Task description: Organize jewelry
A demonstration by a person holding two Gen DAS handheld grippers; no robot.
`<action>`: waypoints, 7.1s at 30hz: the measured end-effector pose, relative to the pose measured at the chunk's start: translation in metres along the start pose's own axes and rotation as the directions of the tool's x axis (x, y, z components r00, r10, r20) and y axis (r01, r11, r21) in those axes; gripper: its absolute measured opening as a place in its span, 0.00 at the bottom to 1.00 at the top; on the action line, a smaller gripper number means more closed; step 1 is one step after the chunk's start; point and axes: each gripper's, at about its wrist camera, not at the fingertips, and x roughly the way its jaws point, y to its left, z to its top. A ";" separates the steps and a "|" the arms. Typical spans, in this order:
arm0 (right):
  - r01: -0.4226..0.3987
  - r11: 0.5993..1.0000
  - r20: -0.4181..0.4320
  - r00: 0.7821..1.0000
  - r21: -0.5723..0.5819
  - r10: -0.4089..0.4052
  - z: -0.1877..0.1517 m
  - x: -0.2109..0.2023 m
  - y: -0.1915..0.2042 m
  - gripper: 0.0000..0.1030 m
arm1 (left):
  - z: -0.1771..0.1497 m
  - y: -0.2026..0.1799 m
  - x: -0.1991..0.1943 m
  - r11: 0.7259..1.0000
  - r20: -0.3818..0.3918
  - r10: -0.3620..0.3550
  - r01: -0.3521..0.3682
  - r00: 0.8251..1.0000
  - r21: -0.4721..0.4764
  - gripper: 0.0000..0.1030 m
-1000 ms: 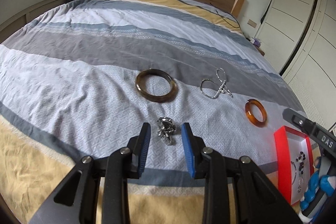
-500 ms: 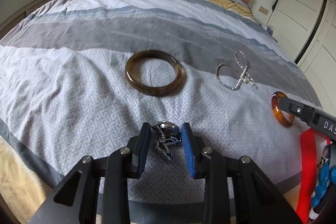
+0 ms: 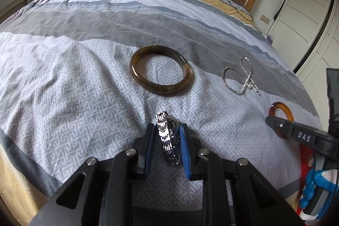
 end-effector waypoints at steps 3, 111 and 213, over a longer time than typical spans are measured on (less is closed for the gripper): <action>-0.029 1.000 0.011 1.000 -0.002 0.029 -0.002 -0.003 0.004 0.10 | 0.002 0.005 -0.003 0.999 0.010 -0.030 0.030 1.000 -0.021 0.21; 0.026 0.992 0.489 0.868 0.121 -0.082 -0.266 -0.480 -0.059 0.42 | -0.068 -0.092 -0.453 0.962 0.297 -0.095 0.011 0.950 0.271 0.28; 0.015 0.999 0.407 0.913 -0.038 0.002 -0.027 -0.209 0.055 0.70 | 0.072 0.003 -0.162 0.977 0.109 0.157 -0.171 0.982 0.131 0.46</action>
